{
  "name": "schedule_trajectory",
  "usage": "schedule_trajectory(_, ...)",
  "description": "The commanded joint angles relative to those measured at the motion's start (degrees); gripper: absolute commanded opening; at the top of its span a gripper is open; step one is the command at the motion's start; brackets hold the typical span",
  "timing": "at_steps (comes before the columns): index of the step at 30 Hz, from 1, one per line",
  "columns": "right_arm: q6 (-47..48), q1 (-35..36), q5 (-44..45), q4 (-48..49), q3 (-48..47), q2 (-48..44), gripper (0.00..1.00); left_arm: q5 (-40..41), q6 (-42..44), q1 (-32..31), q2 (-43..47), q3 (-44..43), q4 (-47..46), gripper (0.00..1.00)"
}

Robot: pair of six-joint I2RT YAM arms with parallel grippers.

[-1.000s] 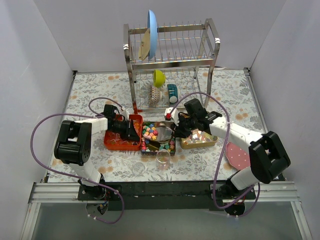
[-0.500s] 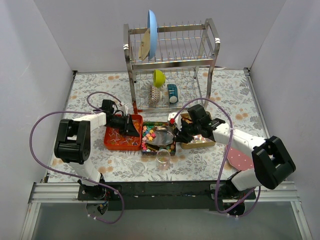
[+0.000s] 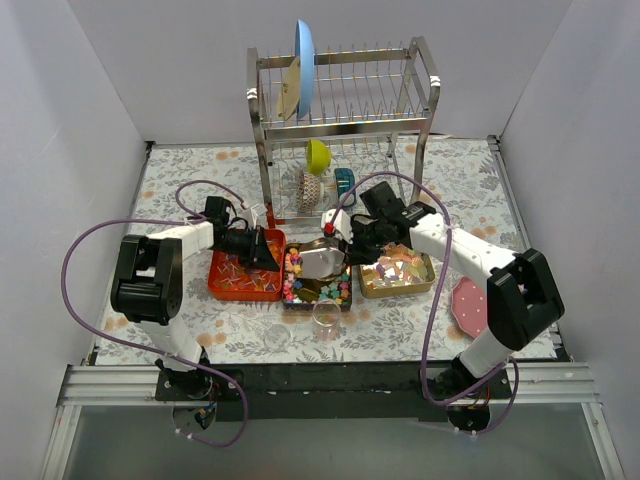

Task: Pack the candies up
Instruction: Scoop the fake candies from the storage box.

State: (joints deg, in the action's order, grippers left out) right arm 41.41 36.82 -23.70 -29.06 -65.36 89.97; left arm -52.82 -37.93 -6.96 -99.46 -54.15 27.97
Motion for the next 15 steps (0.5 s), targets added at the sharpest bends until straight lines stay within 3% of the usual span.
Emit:
schedule_trajectory(1,6.05,0.27,-1.08,-13.12,-4.59,4.76,0.15,-1.06,0.14,0.19,1.46,-0.25,-1.77,0.04)
schedule_trajectory(5,7.45,0.27,1.72,-14.36,-3.63,5.39,0.18,-2.29,-0.3,0.19,2.08,0.1,-2.39,0.04)
schedule_trajectory(11,9.22,0.27,6.03,-19.36,-8.1,6.79,0.13,-3.52,-2.84,0.19,2.69,1.42,-5.11,0.05)
schedule_trajectory(15,9.13,0.27,7.53,-21.74,-11.19,8.11,0.28,-4.13,-3.99,0.19,2.6,2.47,-7.22,0.05)
